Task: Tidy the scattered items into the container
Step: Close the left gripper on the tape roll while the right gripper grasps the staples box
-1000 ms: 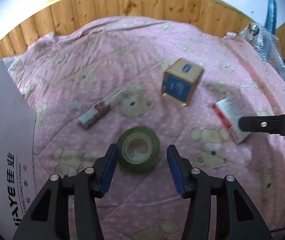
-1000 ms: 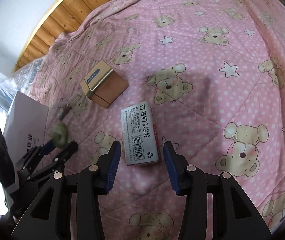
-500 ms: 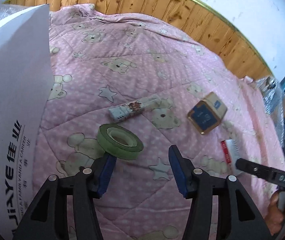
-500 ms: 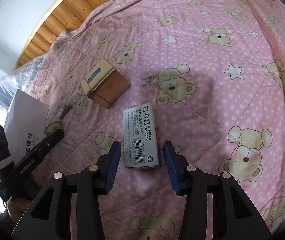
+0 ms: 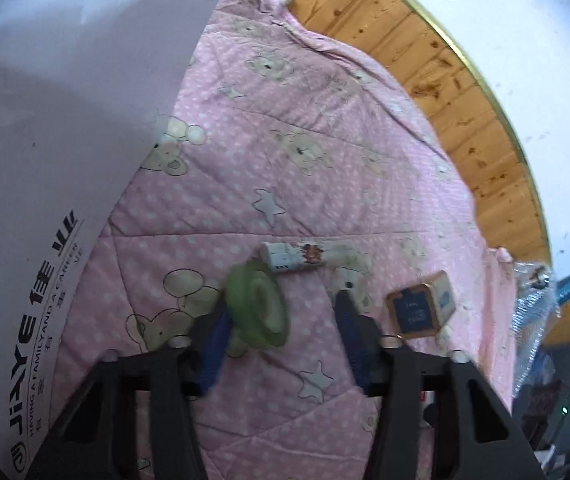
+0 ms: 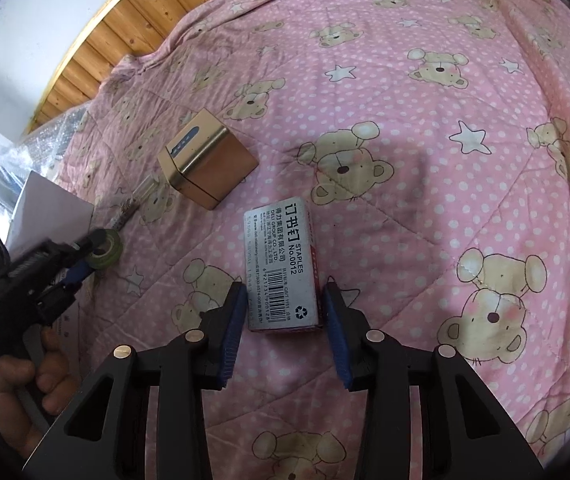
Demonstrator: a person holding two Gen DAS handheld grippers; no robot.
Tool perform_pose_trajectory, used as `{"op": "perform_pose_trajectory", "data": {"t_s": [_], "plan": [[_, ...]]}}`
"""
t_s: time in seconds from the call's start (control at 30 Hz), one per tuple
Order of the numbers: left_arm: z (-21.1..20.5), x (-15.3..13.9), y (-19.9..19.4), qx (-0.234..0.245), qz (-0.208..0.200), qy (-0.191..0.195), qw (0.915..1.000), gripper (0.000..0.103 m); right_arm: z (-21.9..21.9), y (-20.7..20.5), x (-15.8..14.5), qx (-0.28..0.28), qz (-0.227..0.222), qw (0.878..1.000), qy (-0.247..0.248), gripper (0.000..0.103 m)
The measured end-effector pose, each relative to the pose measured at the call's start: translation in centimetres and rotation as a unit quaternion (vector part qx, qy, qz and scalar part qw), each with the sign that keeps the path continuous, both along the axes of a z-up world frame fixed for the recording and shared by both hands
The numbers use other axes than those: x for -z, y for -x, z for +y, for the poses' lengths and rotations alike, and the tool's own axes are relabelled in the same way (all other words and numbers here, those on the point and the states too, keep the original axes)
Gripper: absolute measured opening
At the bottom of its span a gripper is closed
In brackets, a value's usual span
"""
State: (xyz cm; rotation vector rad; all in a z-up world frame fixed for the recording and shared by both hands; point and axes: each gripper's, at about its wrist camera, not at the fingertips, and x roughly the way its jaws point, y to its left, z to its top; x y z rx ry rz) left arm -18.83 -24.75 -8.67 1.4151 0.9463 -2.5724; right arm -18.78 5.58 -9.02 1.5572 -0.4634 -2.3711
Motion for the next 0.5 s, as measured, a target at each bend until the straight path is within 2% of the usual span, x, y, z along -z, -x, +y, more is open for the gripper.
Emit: {"op": "perform_pose_trajectory", "data": {"t_s": [0.03,0.13,0.27,0.37,0.5], "plan": [[0.3,0.1,0.2,0.006,-0.005,0.013,0.9999,0.014,0.1,0.0,-0.1,0.001,0.001,1.000,0.002,0.041],[1.6,-0.3,0.6,0.035,-0.006,0.065,0.9973,0.010,0.2,-0.1,-0.4,0.004,0.005,1.000,0.009,0.041],[4.0,-1.3,0.1,0.090,0.024,0.135,0.9864,0.010,0.5,-0.3,-0.9,0.009,0.010,1.000,0.018,0.040],[4.9,-1.6,-0.3,0.121,0.037,0.147,0.9811,0.010,0.7,-0.4,-1.2,0.012,0.014,1.000,0.025,0.040],[5.3,-2.1,-0.8,0.136,0.044,0.144,0.9793,0.010,0.8,-0.5,-1.7,0.014,0.018,0.999,0.031,0.040]]}}
